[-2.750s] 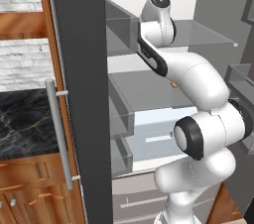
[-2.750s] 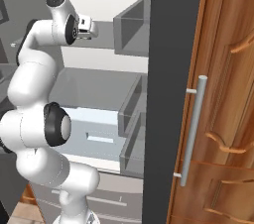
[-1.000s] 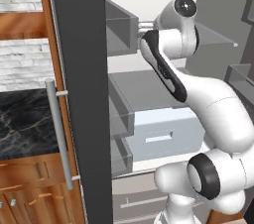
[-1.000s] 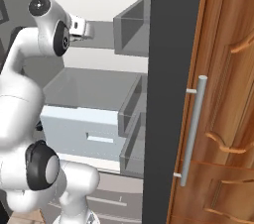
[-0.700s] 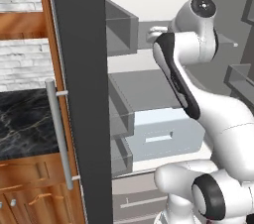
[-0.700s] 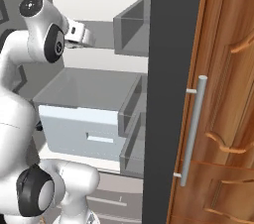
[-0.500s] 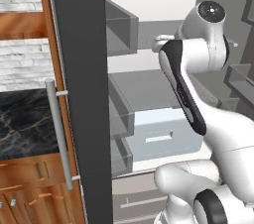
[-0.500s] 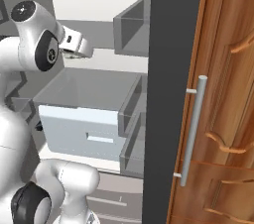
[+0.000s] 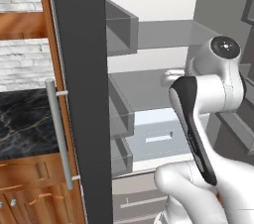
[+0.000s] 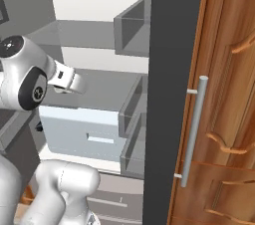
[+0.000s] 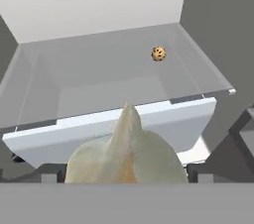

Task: Retrieve the bottle and the shaker from the cabinet and place them next to the mixing bowl on the counter. Then add garlic from the fridge to the mixing bowl.

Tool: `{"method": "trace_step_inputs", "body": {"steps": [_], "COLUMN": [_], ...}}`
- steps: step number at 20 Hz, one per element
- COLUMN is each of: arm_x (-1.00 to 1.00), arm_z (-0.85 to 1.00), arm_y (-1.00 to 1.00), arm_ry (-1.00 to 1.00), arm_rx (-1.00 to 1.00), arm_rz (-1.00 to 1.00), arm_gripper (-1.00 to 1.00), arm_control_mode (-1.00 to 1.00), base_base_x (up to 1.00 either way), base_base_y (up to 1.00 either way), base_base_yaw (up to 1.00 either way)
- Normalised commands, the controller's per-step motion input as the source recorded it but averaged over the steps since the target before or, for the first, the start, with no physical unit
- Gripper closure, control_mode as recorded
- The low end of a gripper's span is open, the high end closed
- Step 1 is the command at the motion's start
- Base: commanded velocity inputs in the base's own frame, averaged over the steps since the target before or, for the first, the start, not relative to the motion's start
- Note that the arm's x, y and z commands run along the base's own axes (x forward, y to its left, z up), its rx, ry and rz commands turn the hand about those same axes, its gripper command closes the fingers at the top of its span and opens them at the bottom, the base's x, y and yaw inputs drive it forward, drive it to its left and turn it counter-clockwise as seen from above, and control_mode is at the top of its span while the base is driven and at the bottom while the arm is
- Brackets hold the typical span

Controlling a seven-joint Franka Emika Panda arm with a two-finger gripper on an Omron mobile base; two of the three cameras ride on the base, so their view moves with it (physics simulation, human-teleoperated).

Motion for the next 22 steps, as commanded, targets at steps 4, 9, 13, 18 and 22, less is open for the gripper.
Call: {"method": "trace_step_inputs", "body": {"steps": [4, 9, 13, 18, 22], "arm_x": [-0.28, -0.07, 0.0, 0.0, 0.0], "arm_z": [-0.19, -0.03, 0.0, 0.0, 0.0], "arm_y": [0.0, 0.0, 0.0, 0.0, 0.0], "arm_ry": [0.09, 0.01, 0.0, 0.0, 0.0], "arm_rx": [0.0, 0.0, 0.0, 0.0, 0.0], "arm_rz": [-0.03, -0.01, 0.0, 0.0, 0.0], "arm_gripper": [1.0, 1.0, 1.0, 1.0, 1.0], "arm_control_mode": [-1.0, 1.0, 1.0, 1.0, 1.0], "base_base_x": [0.0, -0.45, -0.91, -0.88, -0.71], "base_base_y": [0.0, 0.0, 0.0, 0.0, 0.01], "base_base_yaw": [0.0, -0.05, -0.08, -0.05, 0.09]}}
